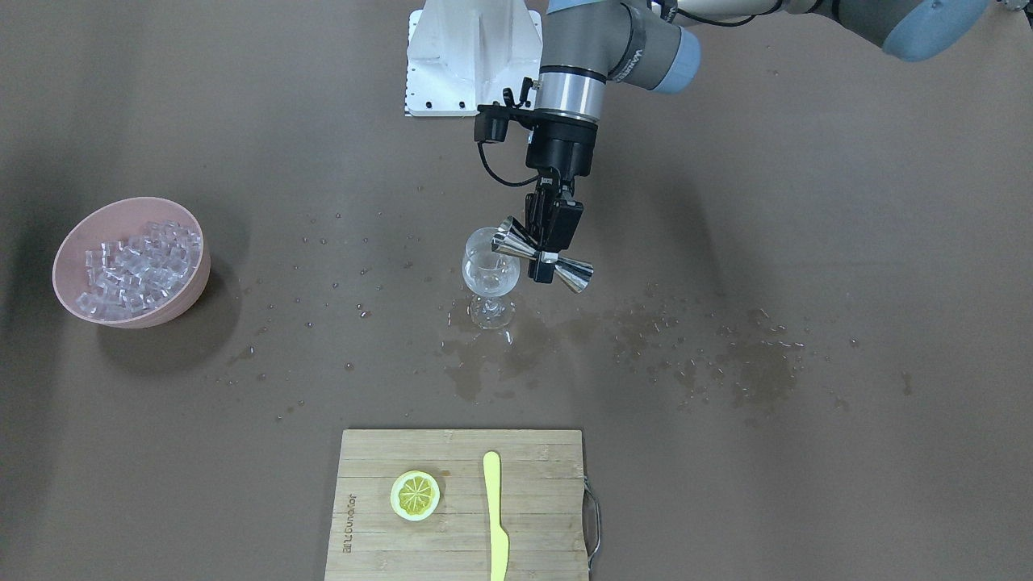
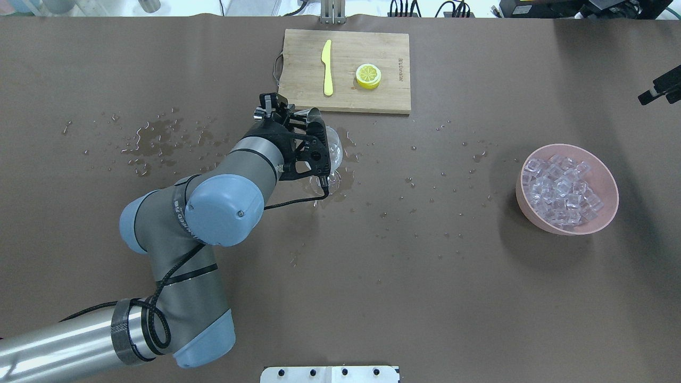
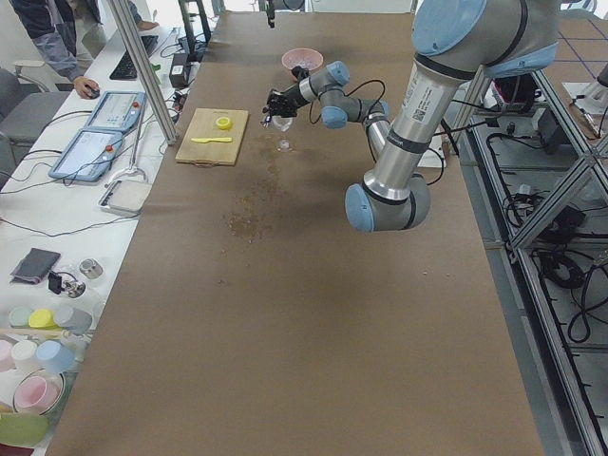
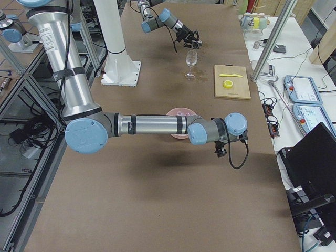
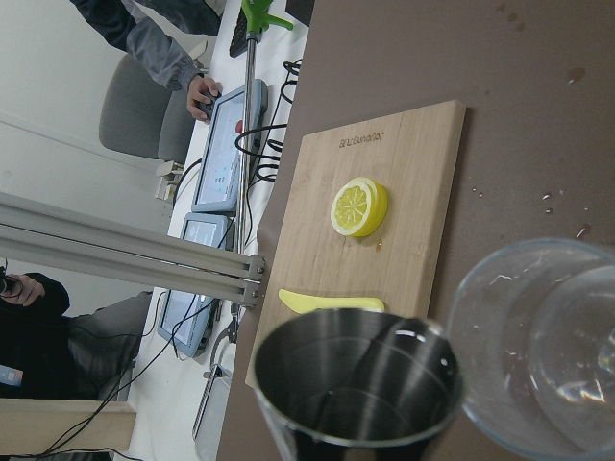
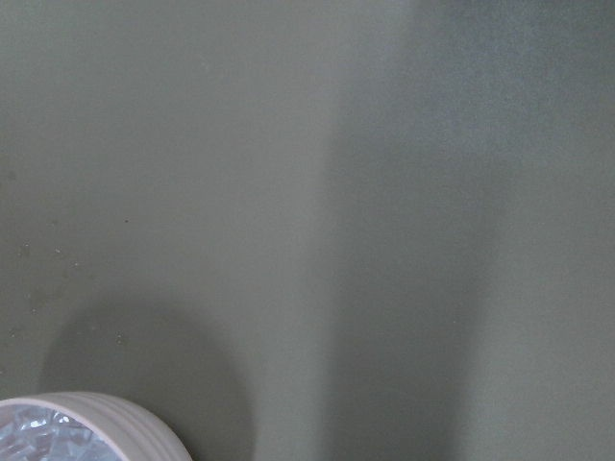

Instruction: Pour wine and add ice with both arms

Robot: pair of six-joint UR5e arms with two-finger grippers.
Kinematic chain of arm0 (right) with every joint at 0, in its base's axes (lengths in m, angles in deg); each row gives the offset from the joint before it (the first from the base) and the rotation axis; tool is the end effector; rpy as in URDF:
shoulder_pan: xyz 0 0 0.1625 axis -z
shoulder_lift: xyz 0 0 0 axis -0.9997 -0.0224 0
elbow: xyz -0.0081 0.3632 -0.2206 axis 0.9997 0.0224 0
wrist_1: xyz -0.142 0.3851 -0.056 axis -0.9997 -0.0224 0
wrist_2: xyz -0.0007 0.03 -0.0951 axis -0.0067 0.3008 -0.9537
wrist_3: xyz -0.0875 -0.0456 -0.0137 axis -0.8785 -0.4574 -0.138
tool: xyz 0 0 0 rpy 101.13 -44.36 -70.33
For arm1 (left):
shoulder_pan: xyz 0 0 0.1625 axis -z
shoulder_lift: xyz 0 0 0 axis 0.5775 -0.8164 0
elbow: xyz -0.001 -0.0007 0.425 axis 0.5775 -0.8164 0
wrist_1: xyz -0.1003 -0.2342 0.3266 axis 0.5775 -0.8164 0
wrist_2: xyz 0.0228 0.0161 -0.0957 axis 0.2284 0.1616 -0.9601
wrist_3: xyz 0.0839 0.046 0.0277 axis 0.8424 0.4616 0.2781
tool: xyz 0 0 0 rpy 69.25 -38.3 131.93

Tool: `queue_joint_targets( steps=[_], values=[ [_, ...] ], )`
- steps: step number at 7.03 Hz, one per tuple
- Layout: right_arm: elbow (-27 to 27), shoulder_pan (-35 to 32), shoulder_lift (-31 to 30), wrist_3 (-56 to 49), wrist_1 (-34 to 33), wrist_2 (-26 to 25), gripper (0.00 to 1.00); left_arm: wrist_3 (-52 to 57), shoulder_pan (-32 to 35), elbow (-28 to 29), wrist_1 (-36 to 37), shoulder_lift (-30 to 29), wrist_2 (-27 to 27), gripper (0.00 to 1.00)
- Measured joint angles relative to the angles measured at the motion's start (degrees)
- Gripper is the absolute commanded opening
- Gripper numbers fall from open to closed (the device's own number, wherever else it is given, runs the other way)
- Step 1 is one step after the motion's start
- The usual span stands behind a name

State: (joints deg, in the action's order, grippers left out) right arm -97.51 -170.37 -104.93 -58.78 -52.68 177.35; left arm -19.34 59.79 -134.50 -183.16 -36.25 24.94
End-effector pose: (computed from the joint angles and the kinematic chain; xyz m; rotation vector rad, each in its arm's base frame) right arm -0.0434 -0.6200 0.5922 0.1032 -1.0586 -0.2170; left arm 0.5000 -0.4313 0.1587 1.2976 0.0135 0.9535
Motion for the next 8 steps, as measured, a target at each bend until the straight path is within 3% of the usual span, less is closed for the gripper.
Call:
queue_joint_targets(
  steps=[8],
  values=[
    [0.01, 0.0, -0.05, 0.0, -0.04, 0.08, 1.0, 11.75, -0.26, -0.96, 19.82, -7.14, -0.03, 0.0]
  ],
)
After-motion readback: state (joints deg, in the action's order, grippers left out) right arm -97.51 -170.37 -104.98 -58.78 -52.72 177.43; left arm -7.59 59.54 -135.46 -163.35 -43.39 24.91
